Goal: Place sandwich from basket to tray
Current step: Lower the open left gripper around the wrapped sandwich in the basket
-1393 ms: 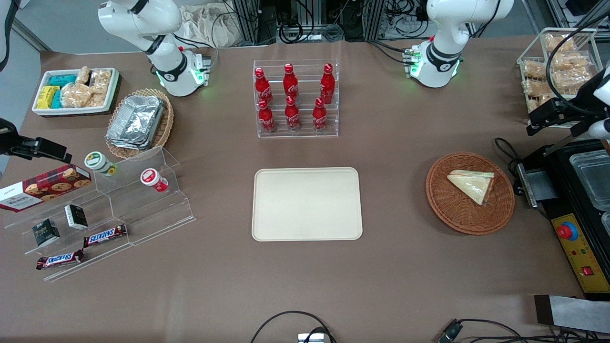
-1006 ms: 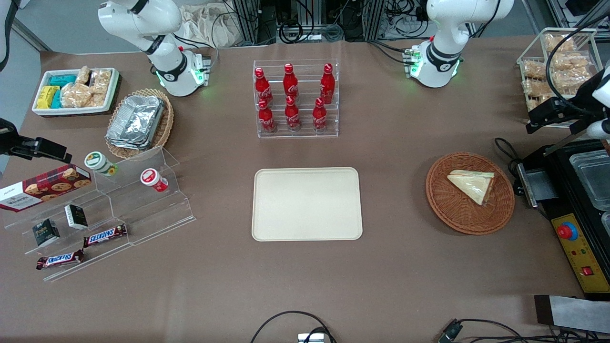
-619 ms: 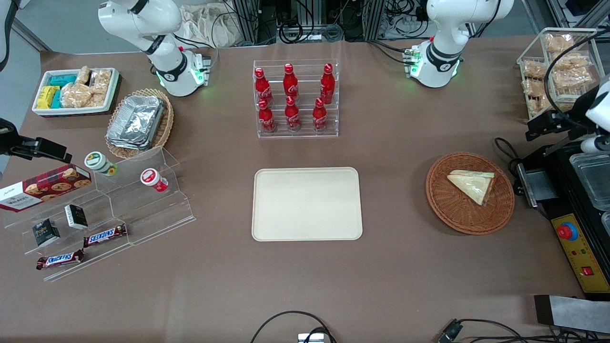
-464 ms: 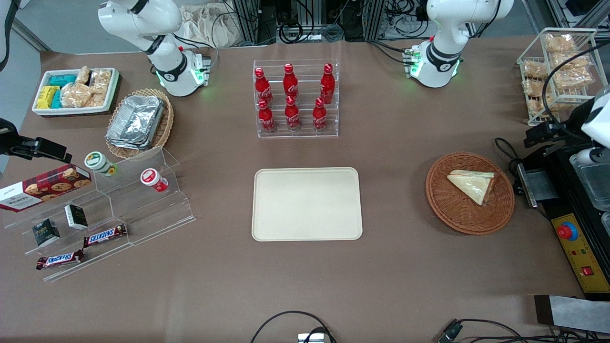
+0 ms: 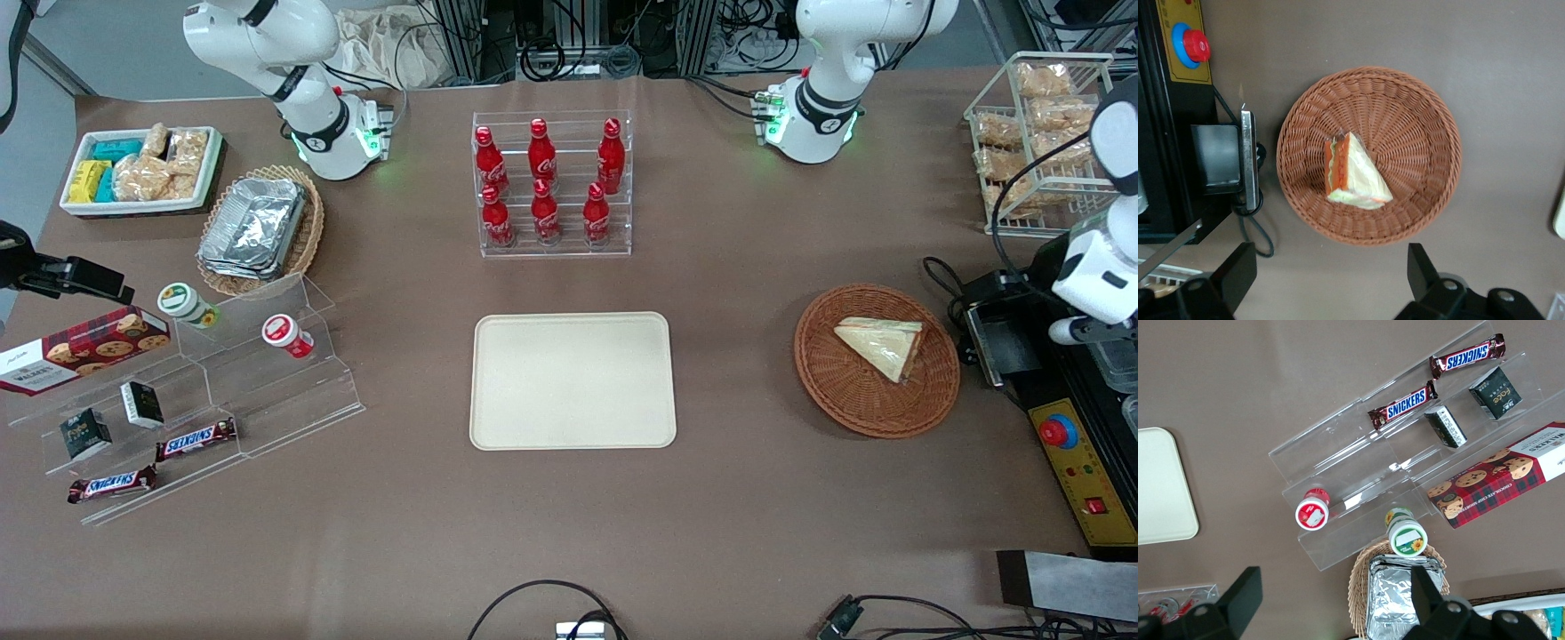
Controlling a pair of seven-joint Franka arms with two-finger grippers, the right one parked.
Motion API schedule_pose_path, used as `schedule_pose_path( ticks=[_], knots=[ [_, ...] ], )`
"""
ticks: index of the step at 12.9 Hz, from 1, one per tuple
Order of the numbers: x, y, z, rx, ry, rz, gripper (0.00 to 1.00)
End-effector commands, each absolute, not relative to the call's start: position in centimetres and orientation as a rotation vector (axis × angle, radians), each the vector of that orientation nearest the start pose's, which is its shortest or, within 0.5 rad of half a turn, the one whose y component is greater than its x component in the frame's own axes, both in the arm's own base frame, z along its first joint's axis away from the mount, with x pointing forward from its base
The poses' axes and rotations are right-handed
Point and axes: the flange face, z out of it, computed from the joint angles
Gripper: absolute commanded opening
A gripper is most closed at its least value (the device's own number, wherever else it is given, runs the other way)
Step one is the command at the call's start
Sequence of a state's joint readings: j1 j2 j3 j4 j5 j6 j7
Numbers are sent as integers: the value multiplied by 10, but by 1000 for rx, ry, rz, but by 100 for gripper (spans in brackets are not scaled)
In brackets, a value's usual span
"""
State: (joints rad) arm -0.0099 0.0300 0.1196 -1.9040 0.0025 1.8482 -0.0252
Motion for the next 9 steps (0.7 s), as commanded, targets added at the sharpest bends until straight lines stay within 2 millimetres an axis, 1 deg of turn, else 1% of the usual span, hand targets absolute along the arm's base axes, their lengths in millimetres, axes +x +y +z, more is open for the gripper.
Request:
schedule_pose_path(
  ticks=[1, 3, 5, 7, 9],
  knots=[
    [547, 63, 451, -3134, -300, 99, 100],
    [542, 65, 425, -3135, -382, 80, 100],
    [532, 67, 398, -3133, -428, 58, 100],
    [515, 87, 370, -3128, -519, 14, 100],
    [512, 87, 353, -3130, -536, 9, 100]
  ],
)
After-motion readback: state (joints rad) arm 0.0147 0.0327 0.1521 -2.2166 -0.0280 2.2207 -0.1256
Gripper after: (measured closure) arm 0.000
